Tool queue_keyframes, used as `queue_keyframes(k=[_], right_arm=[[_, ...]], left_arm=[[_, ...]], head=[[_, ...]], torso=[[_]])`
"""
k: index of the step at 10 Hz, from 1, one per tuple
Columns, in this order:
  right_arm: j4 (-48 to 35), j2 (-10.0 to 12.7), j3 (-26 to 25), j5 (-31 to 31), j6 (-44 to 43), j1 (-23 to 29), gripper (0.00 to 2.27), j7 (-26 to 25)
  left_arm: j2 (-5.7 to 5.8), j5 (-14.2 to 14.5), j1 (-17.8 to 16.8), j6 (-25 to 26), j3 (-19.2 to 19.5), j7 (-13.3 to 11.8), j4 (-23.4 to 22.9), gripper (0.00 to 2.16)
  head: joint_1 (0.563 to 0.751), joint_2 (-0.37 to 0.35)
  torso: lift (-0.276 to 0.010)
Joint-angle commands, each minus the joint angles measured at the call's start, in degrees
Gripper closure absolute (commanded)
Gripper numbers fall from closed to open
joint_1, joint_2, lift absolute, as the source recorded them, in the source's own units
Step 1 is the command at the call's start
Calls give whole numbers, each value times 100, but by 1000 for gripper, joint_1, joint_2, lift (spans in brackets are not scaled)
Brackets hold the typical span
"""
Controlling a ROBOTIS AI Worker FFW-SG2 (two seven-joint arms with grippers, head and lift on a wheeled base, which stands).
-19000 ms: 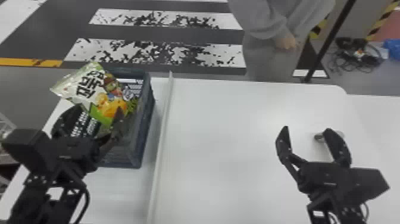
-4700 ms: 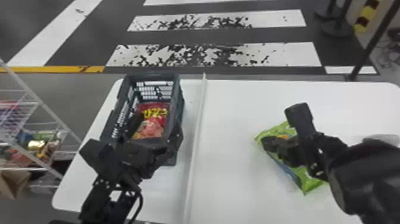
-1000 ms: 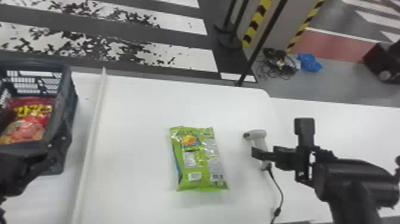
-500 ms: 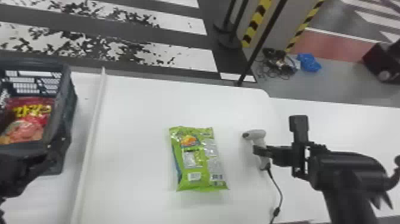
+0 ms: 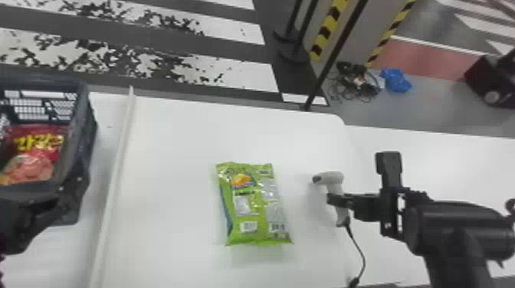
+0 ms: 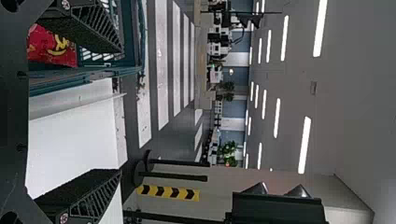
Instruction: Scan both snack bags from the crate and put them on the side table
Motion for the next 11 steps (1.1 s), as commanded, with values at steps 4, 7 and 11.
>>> queue_keyframes(k=[4, 7, 11], right_arm=[[-2628, 510, -463, -68, 2149, 1175, 2250, 44], [-3498, 704, -499, -226, 2899, 1500, 2250, 369], [-4298, 809, -182, -244, 2899, 1746, 2250, 484]], left_arm=[[-8, 0, -27, 0, -26, 0, 41, 80], [-8, 0, -27, 0, -26, 0, 59, 80], [-17, 0, -27, 0, -35, 0, 67, 80]], head=[[695, -285], [695, -253], [695, -181]], torso=[[-87], [-87], [-87]])
